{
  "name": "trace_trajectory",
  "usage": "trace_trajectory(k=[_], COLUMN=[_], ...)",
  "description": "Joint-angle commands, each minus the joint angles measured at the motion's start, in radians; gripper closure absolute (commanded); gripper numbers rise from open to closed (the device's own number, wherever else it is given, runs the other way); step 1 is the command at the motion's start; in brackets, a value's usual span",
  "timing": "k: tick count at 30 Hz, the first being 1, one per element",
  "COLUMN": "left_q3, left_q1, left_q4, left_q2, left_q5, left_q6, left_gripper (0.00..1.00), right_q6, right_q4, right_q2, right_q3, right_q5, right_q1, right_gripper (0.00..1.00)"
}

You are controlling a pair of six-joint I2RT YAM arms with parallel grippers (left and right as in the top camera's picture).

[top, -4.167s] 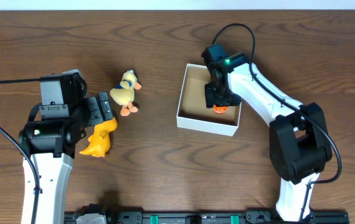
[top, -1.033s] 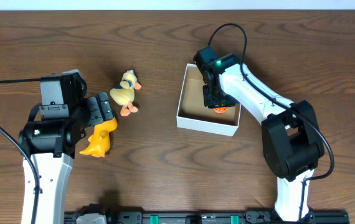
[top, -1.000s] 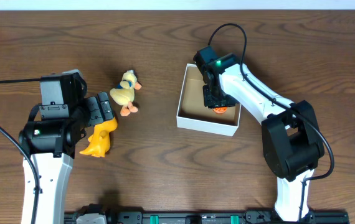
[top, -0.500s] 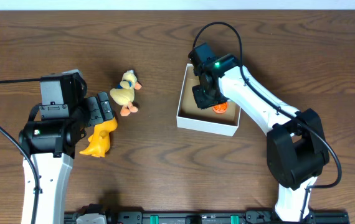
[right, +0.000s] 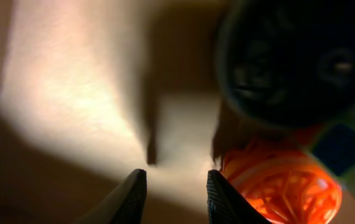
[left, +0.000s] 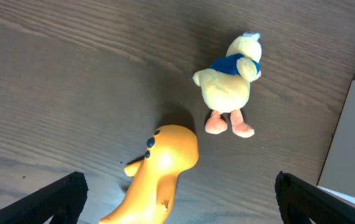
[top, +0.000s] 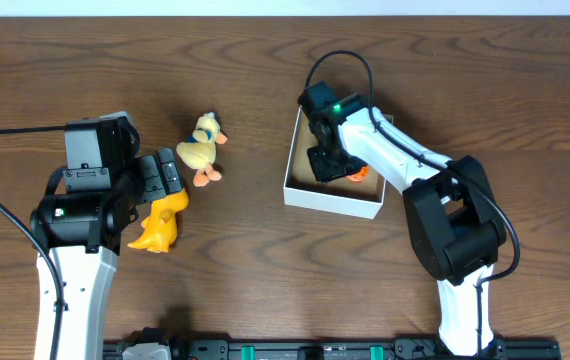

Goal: Pack container
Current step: 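Open the right gripper and lift it up out of the box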

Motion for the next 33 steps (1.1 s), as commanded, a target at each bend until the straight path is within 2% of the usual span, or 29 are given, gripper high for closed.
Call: trace_trajectory(k=[1, 11, 20, 25, 33], left_q3=[0.017, 0.017, 0.017, 0.017, 0.017], left_q1=[-0.003, -0.003, -0.003, -0.003, -0.003], left_q4=[-0.002, -0.002, -0.002, -0.002, -0.002], left_q2=[0.000, 0.000, 0.000, 0.000, 0.000], left_q5=[-0.005, -0.005, -0.005, -0.005, -0.005], left_q6=[0.002, 0.002, 0.002, 0.002, 0.002], left_gripper=[0.02, 0.02, 0.02, 0.02, 0.02], right_q6=[0.066, 0.065, -0.042, -0.053, 0.105], right_q4=[0.002, 0.002, 0.000, -0.022, -0.103], right_q2=[0.004, 0.004, -0.006, -0.080, -0.229], right_q3=[0.006, 0.006, 0.022, 0.109, 0.226], right_q5=[0.068, 0.069, -0.001, 0.007, 0.241], right_q1=[-0.035, -0.093, -0.025, 0.010, -0.103], right_gripper=[0.65, 0.66, 0.66, 0.66, 0.70])
